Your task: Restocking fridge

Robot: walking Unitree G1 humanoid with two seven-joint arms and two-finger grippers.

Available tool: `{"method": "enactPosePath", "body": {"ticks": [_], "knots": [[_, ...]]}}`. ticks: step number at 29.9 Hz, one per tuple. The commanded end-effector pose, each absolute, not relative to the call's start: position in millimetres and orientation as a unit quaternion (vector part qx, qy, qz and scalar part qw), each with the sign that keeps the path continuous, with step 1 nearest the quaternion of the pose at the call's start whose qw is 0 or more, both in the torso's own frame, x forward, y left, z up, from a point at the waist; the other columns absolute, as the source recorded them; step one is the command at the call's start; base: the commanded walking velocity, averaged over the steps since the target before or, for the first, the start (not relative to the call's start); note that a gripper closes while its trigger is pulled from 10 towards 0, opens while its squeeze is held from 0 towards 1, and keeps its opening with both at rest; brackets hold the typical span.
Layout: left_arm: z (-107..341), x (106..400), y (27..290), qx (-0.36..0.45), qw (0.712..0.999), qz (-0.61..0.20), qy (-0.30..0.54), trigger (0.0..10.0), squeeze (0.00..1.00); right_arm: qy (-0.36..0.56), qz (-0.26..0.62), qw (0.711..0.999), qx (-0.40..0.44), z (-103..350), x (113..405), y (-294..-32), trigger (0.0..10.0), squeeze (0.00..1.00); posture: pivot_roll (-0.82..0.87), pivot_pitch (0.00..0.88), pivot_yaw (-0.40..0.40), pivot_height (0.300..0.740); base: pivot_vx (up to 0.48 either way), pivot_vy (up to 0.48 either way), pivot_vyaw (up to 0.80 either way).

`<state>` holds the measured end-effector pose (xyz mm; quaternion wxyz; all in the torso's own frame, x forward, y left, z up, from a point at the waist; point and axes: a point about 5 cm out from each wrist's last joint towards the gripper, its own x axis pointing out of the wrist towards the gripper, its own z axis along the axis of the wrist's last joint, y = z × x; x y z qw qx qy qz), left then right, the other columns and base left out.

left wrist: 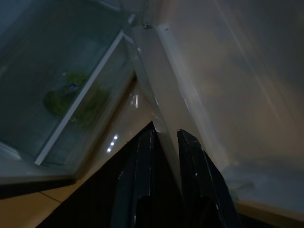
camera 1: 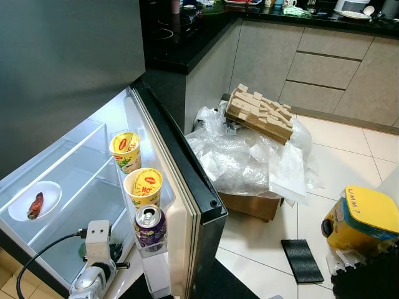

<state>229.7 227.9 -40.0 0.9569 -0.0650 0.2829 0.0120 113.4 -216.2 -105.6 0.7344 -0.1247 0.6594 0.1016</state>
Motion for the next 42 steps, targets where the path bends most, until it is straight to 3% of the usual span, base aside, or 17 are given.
{"method": "enactPosePath", "body": {"ticks": [1, 3, 8, 15, 27, 38, 42], "knots": [[-38.6, 226.7, 242.2, -0.086, 0.956, 0.058, 0.276, 10.0, 0.0, 0.658, 0.102, 0.737, -0.118, -107.1, 110.6, -213.0, 10.0, 0.0, -0.07, 0.0, -0.015, 0.74, 0.0, 0.0, 0.0], [-29.3, 233.5, 253.0, -0.176, 0.953, 0.117, 0.219, 10.0, 0.0, 0.659, 0.102, 0.736, -0.117, -108.3, 107.5, -211.6, 10.0, 0.0, -0.08, 0.0, -0.015, 0.74, 0.0, 0.0, 0.0], [-16.6, 246.0, 254.4, -0.281, 0.942, 0.118, 0.142, 10.0, 0.0, 0.664, 0.102, 0.732, -0.117, -109.5, 100.6, -214.6, 10.0, 0.0, -0.07, 0.0, -0.017, 0.74, 0.0, 0.0, 0.0], [-12.1, 253.4, 247.6, -0.281, 0.946, 0.093, 0.133, 10.0, 0.0, 0.668, 0.103, 0.728, -0.119, -109.5, 96.5, -219.0, 10.0, 0.0, -0.08, 0.0, -0.017, 0.74, 0.0, 0.0, 0.0], [-12.3, 261.8, 211.7, -0.247, 0.958, -0.012, 0.148, 10.0, 0.0, 0.67, 0.107, 0.725, -0.119, -110.3, 93.9, -217.6, 10.0, 0.0, -0.08, 0.0, -0.019, 0.74, 0.0, 0.0, 0.0], [-5.4, 271.4, 197.2, -0.244, 0.959, -0.05, 0.134, 10.0, 0.0, 0.671, 0.107, 0.725, -0.114, -111.1, 93.6, -213.8, 10.0, 0.0, -0.09, 0.0, -0.012, 0.74, 0.0, 0.0, 0.0], [-1.2, 278.1, 180.9, -0.246, 0.957, -0.083, 0.129, 10.0, 0.0, 0.672, 0.104, 0.725, -0.111, -111.4, 92.3, -214.1, 10.0, 0.0, -0.09, 0.0, -0.008, 0.74, 0.0, 0.0, 0.0]]}}
